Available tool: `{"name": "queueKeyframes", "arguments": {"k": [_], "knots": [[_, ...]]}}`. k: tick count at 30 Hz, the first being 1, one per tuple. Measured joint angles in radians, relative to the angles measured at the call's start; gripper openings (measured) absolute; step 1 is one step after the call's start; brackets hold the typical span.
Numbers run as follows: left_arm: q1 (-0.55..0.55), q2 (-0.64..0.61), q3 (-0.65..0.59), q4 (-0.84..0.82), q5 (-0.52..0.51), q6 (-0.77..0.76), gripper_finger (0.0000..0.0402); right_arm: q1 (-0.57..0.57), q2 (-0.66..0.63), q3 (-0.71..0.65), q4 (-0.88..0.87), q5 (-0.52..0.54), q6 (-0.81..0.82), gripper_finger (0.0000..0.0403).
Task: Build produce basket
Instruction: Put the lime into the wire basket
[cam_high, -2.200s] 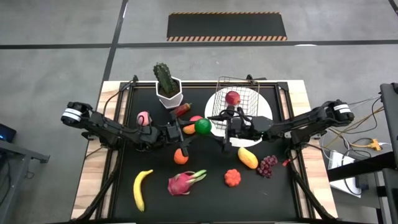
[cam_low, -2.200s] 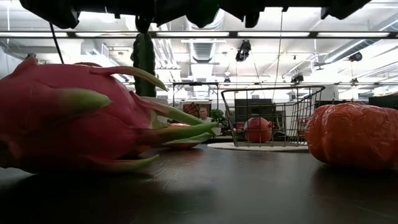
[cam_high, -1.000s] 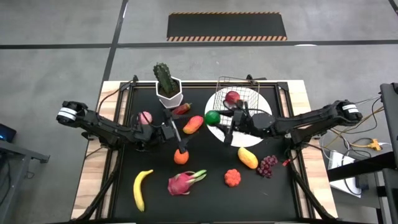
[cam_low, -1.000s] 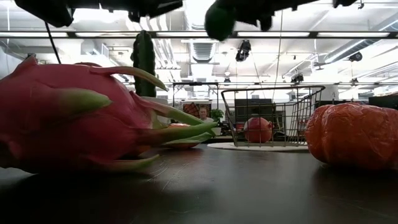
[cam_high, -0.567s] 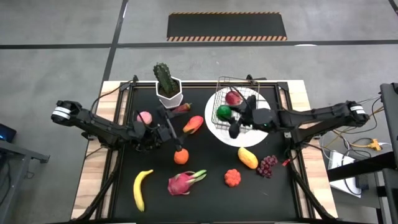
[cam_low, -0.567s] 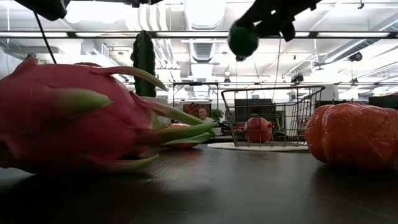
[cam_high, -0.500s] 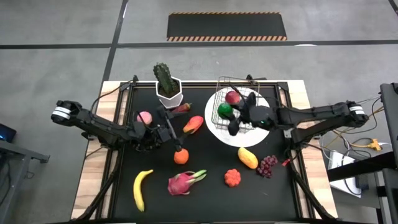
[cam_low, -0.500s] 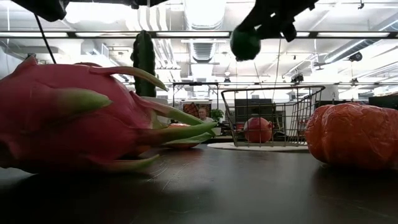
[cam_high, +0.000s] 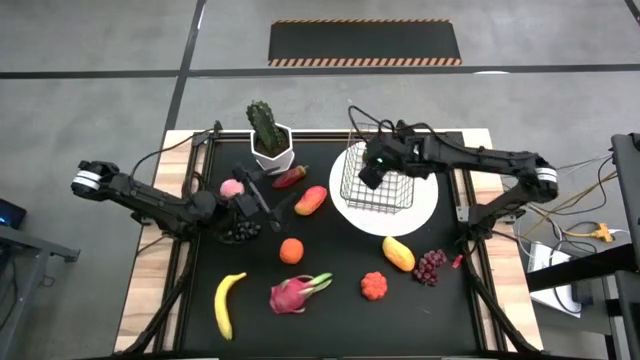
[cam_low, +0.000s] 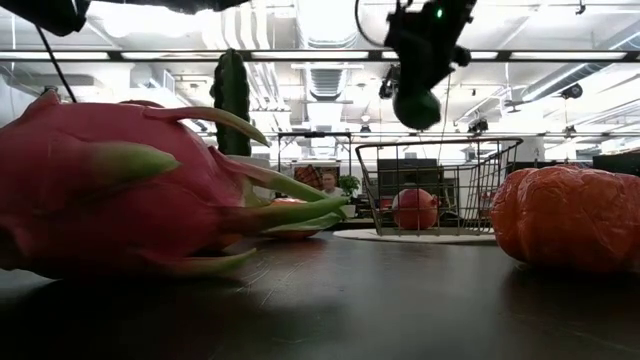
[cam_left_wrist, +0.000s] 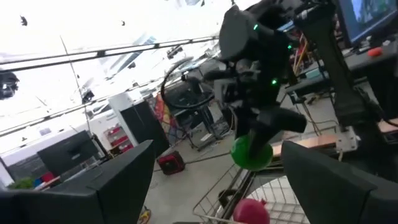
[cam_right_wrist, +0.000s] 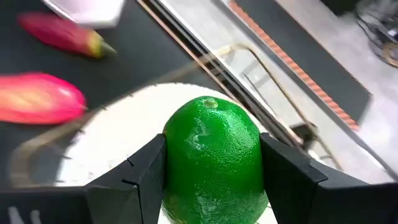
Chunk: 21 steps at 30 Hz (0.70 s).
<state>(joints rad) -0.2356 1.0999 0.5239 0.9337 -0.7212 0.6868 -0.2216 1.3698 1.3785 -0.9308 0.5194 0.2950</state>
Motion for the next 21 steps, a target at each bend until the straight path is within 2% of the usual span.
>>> {"name": "queueKeyframes", "arguments": {"k": [3,7,10,21], "knots": [[-0.002,-0.018,-0.023,-0.002,0.0,0.0,0.0329,-0.042,0.044,0.006,-0.023,-0.042,-0.065,0.0203],[-0.002,-0.041,-0.039,-0.001,0.0,0.0,0.0329,-0.099,0.094,0.006,-0.078,-0.252,-0.227,0.0203],[-0.002,-0.049,-0.04,0.0,0.0,0.0,0.0329,-0.12,0.128,0.001,-0.142,-0.353,-0.38,0.0203],[-0.003,-0.049,-0.039,0.0,0.002,0.0,0.0329,-0.131,0.263,0.001,-0.148,-0.362,-0.498,0.0224]]}}
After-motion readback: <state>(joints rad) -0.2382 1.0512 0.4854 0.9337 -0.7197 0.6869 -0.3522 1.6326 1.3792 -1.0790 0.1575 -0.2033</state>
